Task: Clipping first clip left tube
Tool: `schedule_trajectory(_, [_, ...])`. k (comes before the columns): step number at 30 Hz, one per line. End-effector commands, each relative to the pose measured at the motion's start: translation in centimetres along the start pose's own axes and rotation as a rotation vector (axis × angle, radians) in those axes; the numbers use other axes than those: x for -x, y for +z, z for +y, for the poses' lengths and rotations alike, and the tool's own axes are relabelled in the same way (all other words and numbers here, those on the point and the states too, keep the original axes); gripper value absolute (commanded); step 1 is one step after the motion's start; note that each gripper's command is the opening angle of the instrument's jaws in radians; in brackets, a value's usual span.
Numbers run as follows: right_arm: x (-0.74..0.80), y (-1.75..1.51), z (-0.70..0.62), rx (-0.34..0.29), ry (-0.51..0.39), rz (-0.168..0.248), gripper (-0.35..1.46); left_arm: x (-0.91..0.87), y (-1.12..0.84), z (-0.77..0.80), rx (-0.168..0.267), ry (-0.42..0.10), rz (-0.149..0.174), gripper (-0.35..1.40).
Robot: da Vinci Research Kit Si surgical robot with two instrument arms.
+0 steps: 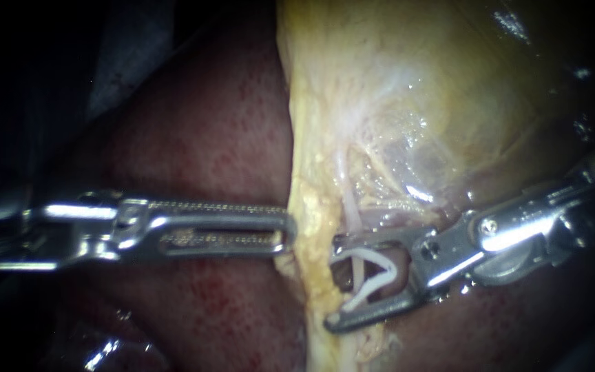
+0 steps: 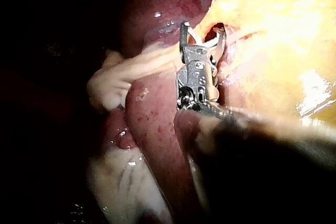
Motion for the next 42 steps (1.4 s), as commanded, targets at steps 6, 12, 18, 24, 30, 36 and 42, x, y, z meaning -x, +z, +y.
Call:
schedule_trajectory(6, [-0.04,0.02,-0.1,-0.038,0.007,-0.009,0.58,0.0,0.01,0.03,-0.001,0.001,0.0,-0.35])
schedule_trajectory(12, [-0.07,0.03,-0.17,-0.063,0.01,-0.015,0.58,0.0,0.02,0.06,-0.001,0.001,0.0,-0.35])
schedule_trajectory(18, [-0.12,0.09,-0.17,-0.061,0.011,-0.015,0.57,-0.01,0.03,0.08,-0.001,0.001,0.0,-0.35])
schedule_trajectory(24, [-0.21,0.21,-0.15,-0.056,0.014,-0.015,0.57,-0.01,0.04,0.07,0.0,0.001,0.0,-0.35])
schedule_trajectory(30, [-0.23,0.35,-0.13,-0.05,0.014,-0.019,0.57,-0.01,0.05,0.07,0.001,0.001,-0.001,-0.35])
schedule_trajectory(36, [-0.17,0.49,-0.13,-0.049,0.023,-0.021,0.57,-0.01,0.05,0.07,0.001,0.001,-0.001,-0.35])
schedule_trajectory(42, [-0.16,0.5,-0.13,-0.051,0.027,-0.022,0.55,-0.02,0.06,0.07,0.001,0.001,-0.001,-0.35])
